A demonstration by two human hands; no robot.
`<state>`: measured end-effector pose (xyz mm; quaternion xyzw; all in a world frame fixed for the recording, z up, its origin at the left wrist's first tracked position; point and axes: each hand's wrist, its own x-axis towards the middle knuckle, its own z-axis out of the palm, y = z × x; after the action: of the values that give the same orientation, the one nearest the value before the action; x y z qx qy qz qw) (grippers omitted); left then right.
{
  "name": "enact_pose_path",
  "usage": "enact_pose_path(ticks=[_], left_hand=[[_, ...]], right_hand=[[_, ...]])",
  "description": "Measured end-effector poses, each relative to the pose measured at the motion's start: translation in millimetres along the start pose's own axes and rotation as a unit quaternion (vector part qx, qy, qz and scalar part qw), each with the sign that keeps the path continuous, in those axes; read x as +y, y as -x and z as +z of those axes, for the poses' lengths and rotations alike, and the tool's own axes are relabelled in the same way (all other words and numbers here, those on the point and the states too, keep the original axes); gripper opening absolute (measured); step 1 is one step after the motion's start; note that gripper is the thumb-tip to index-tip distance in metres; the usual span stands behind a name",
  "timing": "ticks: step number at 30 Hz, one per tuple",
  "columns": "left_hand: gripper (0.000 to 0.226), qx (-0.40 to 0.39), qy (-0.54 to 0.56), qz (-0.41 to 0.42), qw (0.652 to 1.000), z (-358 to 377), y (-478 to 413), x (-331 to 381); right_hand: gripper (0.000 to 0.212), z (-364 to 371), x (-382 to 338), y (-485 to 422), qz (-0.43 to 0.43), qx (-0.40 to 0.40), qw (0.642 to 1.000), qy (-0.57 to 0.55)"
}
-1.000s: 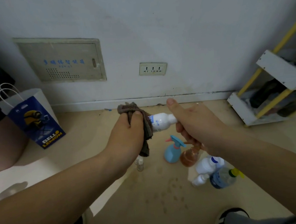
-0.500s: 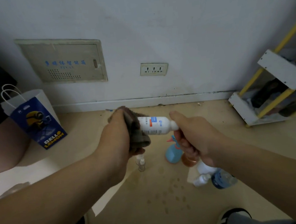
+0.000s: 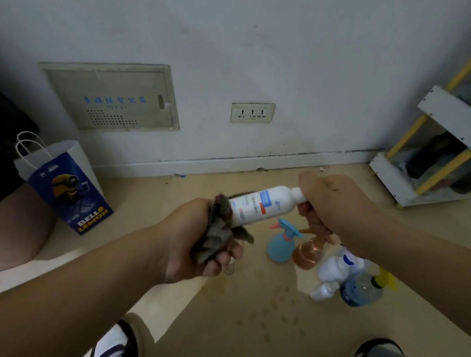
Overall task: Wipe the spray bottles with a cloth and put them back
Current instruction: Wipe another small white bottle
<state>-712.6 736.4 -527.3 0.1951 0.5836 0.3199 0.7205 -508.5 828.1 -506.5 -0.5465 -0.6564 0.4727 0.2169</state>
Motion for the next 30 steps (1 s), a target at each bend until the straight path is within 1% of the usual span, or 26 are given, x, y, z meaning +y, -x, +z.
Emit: enact_pose_path(ticks=[1, 2, 3, 4, 6, 7, 8, 9, 10, 12, 13, 14, 16, 17, 18, 20, 21, 22, 23, 24, 26, 27, 28, 29, 30], left_hand=[[0.047, 0.011, -0.013, -0.01, 1.0, -3, -1, -1], [0.045, 0.04, -0.001, -0.004, 0.999, -6, -3, 0], [0.043, 0.086, 0.007, 0.016, 0.996, -9, -6, 2], [0.042, 0.145, -0.006, 0.046, 0.988, -11, -9, 3], [0.038, 0.258, -0.08, 0.116, 0.956, -12, -11, 7], [0.037, 0.28, -0.111, 0.15, 0.942, -10, -10, 9], [0.038, 0.275, -0.145, 0.188, 0.932, -4, -5, 10], [0.04, 0.259, -0.202, 0.225, 0.917, 5, 2, 8], [0.041, 0.242, -0.282, 0.263, 0.89, 14, 7, 5], [0.035, 0.213, -0.432, 0.33, 0.812, 32, 11, -6], [0.028, 0.208, -0.469, 0.361, 0.779, 39, 9, -11], [0.026, 0.205, -0.485, 0.38, 0.76, 42, 5, -16], [0.049, 0.209, -0.509, 0.389, 0.739, 42, -4, -20], [0.057, 0.214, -0.513, 0.399, 0.729, 40, -7, -20], [0.056, 0.217, -0.515, 0.419, 0.716, 37, -8, -19], [0.044, 0.233, -0.524, 0.45, 0.685, 28, -14, -18], [0.038, 0.242, -0.521, 0.452, 0.682, 23, -18, -19], [0.034, 0.246, -0.504, 0.438, 0.703, 19, -22, -20], [0.035, 0.242, -0.47, 0.405, 0.746, 17, -26, -20], [0.036, 0.233, -0.428, 0.355, 0.798, 16, -27, -18], [0.038, 0.191, -0.289, 0.23, 0.909, 14, -26, -17], [0.038, 0.17, -0.217, 0.182, 0.944, 16, -24, -15], [0.038, 0.161, -0.178, 0.159, 0.958, 18, -21, -14], [0.038, 0.171, -0.186, 0.167, 0.953, 22, -19, -13], [0.037, 0.197, -0.237, 0.204, 0.929, 25, -19, -14]], right_hand=[[0.055, -3, 0, 0, -0.039, 0.001, 0.998, 0.043], [0.056, -5, 0, 1, -0.075, -0.001, 0.994, 0.081], [0.057, -5, 0, 2, -0.101, -0.006, 0.988, 0.114], [0.057, -5, 0, 3, -0.116, -0.015, 0.983, 0.142], [0.049, -4, 0, 4, -0.105, -0.032, 0.981, 0.16], [0.042, -3, 0, 5, -0.09, -0.038, 0.984, 0.149], [0.036, -2, 0, 6, -0.08, -0.039, 0.987, 0.136], [0.032, 0, 0, 7, -0.075, -0.035, 0.989, 0.125], [0.03, 2, -1, 9, -0.077, -0.03, 0.989, 0.121], [0.029, 10, -2, 13, -0.088, -0.027, 0.989, 0.119], [0.028, 14, -3, 15, -0.09, -0.032, 0.989, 0.11], [0.027, 19, -4, 17, -0.086, -0.041, 0.991, 0.096], [0.025, 23, -6, 19, -0.072, -0.051, 0.993, 0.078], [0.025, 24, -7, 19, -0.069, -0.046, 0.994, 0.073], [0.026, 24, -8, 19, -0.067, -0.038, 0.995, 0.064], [0.031, 25, -9, 18, -0.05, -0.016, 0.999, 0.013], [0.036, 25, -9, 16, -0.037, -0.007, 0.999, -0.007], [0.041, 24, -9, 14, -0.027, 0.003, 1.0, -0.012], [0.043, 23, -9, 13, -0.019, 0.01, 1.0, -0.007], [0.042, 21, -9, 12, -0.014, 0.013, 1.0, -0.004], [0.038, 18, -8, 12, -0.009, 0.005, 1.0, -0.009], [0.035, 18, -7, 12, -0.008, 0.001, 1.0, -0.013], [0.032, 18, -6, 13, -0.007, -0.002, 1.0, -0.016], [0.03, 19, -5, 13, -0.01, -0.004, 1.0, -0.016], [0.028, 19, -4, 13, -0.02, -0.004, 1.0, -0.013]])
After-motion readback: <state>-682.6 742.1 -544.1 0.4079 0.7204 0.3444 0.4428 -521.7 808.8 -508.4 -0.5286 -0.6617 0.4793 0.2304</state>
